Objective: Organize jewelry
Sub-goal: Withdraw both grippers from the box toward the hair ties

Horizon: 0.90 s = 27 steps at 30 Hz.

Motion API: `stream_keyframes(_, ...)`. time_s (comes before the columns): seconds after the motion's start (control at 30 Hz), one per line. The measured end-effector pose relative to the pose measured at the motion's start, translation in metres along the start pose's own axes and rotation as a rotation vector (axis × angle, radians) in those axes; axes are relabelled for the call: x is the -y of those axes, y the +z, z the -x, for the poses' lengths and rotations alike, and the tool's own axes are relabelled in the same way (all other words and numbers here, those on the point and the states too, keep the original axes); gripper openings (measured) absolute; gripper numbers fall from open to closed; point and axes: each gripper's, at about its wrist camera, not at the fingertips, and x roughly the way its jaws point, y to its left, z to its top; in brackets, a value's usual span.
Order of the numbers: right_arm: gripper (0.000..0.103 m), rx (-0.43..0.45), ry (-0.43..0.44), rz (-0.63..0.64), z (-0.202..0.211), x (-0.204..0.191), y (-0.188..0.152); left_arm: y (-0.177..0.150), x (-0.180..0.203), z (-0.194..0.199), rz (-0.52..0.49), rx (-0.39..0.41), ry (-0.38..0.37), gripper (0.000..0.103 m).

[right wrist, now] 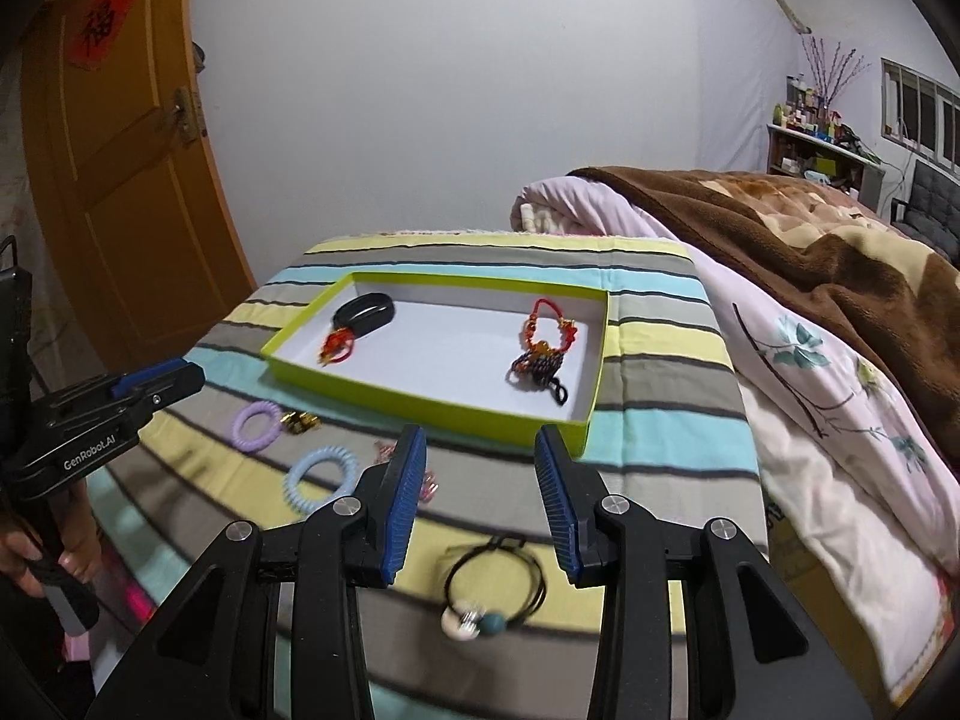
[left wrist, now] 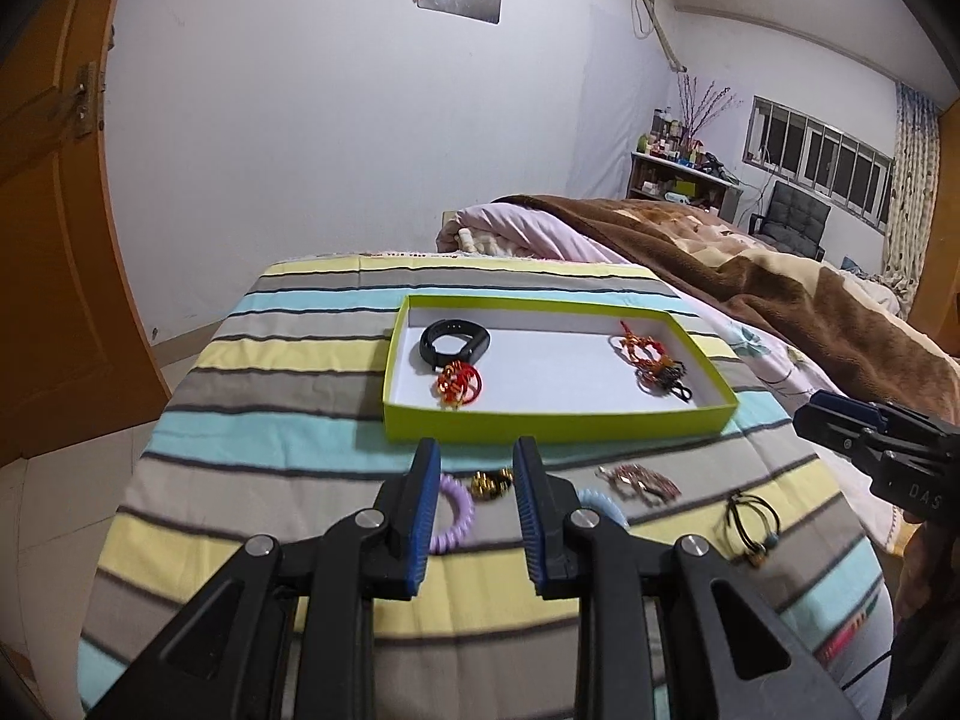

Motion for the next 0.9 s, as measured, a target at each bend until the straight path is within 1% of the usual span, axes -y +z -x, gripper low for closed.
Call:
stream_keyframes(0.4, 0.039, 0.024, 0.028, 0.004, 0.043, -0.019, -0.035, -0.033, 0.013, 0.045, -0.006, 0.019, -0.009, 0.026)
stream_keyframes(0.63, 0.039, 0.034, 0.037, 0.009, 0.059, -0.023, -0.045, -0.04, 0.016, 0.057, 0.007, 0.027, -0.022, 0.026)
stream_keyframes(0.9, 0.039, 0.029, 0.039, -0.004, 0.061, -0.019, -0.053, -0.047, 0.024, 0.059, -0.004, 0.018, -0.035, 0.026)
